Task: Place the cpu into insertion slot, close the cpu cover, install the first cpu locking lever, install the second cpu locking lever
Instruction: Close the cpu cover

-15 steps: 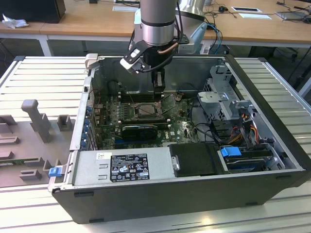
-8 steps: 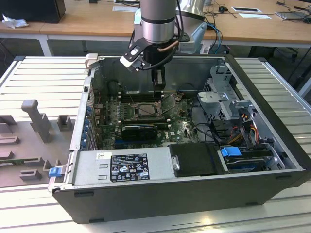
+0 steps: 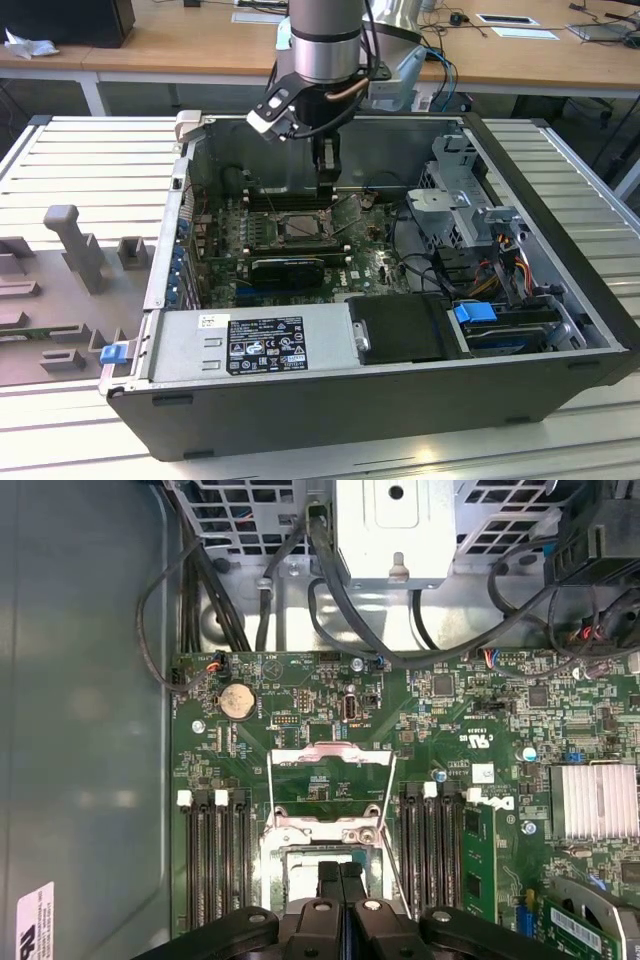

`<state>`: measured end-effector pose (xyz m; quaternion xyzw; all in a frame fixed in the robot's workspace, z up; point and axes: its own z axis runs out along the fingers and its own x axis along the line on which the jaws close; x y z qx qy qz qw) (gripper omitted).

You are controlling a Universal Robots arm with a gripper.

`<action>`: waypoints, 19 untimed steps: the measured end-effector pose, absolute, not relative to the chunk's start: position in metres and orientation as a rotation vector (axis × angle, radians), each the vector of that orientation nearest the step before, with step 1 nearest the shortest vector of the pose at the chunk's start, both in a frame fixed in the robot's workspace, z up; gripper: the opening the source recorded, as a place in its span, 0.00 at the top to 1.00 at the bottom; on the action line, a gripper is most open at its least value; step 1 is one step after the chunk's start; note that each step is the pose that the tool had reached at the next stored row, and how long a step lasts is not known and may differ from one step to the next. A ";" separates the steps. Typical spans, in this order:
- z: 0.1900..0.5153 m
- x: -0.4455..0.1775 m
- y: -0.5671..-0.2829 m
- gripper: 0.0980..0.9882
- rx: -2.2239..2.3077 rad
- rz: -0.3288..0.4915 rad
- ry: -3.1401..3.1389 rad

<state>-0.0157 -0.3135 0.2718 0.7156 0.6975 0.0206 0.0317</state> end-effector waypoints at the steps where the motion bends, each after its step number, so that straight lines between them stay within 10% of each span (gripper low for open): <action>1: 0.272 -0.016 -0.314 0.99 2.204 0.064 2.148; 19: 0.273 -0.009 -0.314 0.99 2.204 0.063 2.148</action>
